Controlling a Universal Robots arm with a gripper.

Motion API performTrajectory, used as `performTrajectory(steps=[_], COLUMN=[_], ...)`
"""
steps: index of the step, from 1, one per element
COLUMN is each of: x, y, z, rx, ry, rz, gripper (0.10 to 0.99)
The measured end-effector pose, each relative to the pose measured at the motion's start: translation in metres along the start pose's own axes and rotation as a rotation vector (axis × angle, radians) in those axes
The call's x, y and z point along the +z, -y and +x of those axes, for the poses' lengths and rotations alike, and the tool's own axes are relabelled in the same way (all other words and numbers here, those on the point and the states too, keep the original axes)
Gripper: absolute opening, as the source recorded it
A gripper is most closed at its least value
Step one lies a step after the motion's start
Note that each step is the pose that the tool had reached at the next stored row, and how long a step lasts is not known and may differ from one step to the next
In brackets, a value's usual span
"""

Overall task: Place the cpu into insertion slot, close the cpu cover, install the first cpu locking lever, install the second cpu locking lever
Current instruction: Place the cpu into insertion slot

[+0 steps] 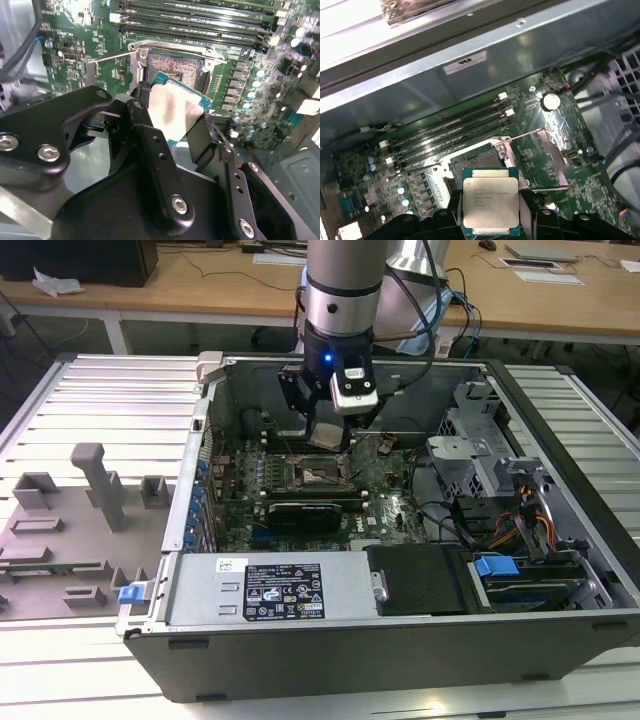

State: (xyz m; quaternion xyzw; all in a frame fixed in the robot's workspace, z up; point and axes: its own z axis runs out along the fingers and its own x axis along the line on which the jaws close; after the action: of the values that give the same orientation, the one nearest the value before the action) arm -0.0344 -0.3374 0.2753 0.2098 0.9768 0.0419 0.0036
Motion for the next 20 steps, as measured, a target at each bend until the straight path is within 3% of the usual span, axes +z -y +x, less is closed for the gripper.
performTrajectory(steps=[7, 12, 17, 20], x=[0.0007, 0.0016, 0.0021, 0.0026], y=[0.0001, 0.0001, 0.0002, 0.0002], z=[0.0000, 0.0000, 0.0000, 0.0000], rx=[0.134, 0.297, 0.396, 0.496], ry=[0.0112, 0.0248, 0.0331, 0.0415], rz=[-0.002, -0.003, -0.004, -0.005], gripper=[0.541, 0.541, 0.541, 0.541])
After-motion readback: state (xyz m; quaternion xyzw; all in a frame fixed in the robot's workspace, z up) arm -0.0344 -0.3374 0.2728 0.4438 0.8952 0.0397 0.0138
